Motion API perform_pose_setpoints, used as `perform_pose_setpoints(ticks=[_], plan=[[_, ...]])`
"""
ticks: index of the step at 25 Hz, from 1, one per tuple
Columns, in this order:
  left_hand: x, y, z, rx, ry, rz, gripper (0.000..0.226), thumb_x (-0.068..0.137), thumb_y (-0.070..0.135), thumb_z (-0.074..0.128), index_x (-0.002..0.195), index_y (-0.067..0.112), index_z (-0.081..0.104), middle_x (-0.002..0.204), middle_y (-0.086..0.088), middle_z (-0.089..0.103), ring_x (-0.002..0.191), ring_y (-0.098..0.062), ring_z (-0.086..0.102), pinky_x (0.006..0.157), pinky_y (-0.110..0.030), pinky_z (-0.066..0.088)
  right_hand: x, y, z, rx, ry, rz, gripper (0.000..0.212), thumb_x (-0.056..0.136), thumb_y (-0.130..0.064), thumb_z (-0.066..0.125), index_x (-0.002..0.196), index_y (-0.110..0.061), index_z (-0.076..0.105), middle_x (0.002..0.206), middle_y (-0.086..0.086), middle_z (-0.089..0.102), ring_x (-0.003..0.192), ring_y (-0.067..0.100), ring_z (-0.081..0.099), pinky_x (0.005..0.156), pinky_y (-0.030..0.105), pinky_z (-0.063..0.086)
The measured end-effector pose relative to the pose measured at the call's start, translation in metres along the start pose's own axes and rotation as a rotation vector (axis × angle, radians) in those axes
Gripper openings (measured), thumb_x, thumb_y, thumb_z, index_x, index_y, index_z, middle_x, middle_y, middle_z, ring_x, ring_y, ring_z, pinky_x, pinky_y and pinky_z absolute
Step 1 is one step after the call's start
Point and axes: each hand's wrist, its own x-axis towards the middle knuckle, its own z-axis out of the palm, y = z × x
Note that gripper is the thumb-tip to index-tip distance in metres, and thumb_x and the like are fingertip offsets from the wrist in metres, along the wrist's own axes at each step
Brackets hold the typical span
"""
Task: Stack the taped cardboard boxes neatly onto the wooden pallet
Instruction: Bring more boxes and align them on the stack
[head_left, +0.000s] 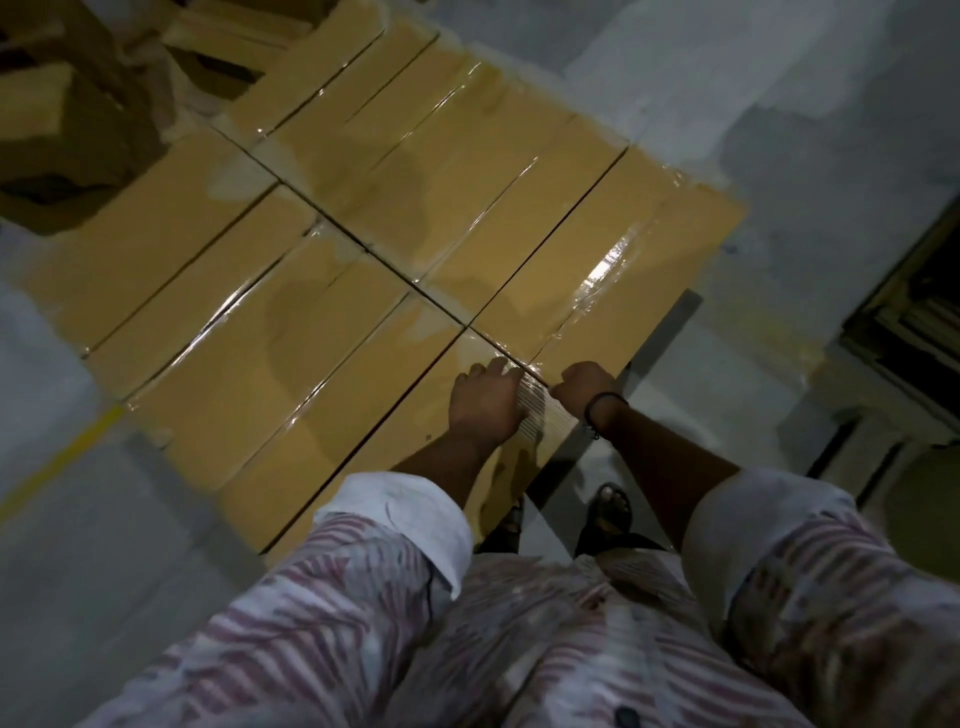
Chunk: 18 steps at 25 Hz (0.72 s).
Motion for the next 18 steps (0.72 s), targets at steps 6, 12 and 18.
perform_pose_setpoints(ticks=[6, 12, 18], plan=[[0.008, -0.013, -0.025, 0.04, 0.058, 0.128, 0.055, 0.089, 0.043, 0.07, 0.139, 0.023, 0.057, 0.144, -0.006, 0.055, 0.123, -0.032, 0.057, 0.097, -0.043, 0.048, -0.023, -0.01, -0.009, 0.063, 0.128, -0.041, 0.04, 0.092, -0.024, 0.066, 0.126, -0.003, 0.063, 0.131, 0.013, 0.062, 0.119, 0.033, 0.058, 0.098, 0.035, 0.049], [0.027, 0.012, -0.057, 0.054, 0.106, 0.266, 0.054, 0.092, 0.048, 0.064, 0.14, 0.023, 0.057, 0.138, -0.005, 0.06, 0.117, -0.031, 0.059, 0.094, -0.042, 0.049, -0.033, -0.001, -0.046, 0.132, 0.225, -0.005, 0.041, 0.093, -0.02, 0.065, 0.129, 0.0, 0.06, 0.132, 0.018, 0.061, 0.119, 0.034, 0.058, 0.1, 0.04, 0.049], [0.063, 0.067, -0.071, 0.096, 0.075, 0.321, 0.058, 0.093, 0.05, 0.064, 0.144, 0.025, 0.052, 0.144, -0.004, 0.055, 0.124, -0.031, 0.055, 0.097, -0.042, 0.047, -0.026, 0.023, -0.09, 0.173, 0.304, -0.012, 0.049, 0.094, -0.022, 0.062, 0.141, -0.01, 0.052, 0.138, 0.012, 0.058, 0.124, 0.027, 0.057, 0.096, 0.03, 0.046]])
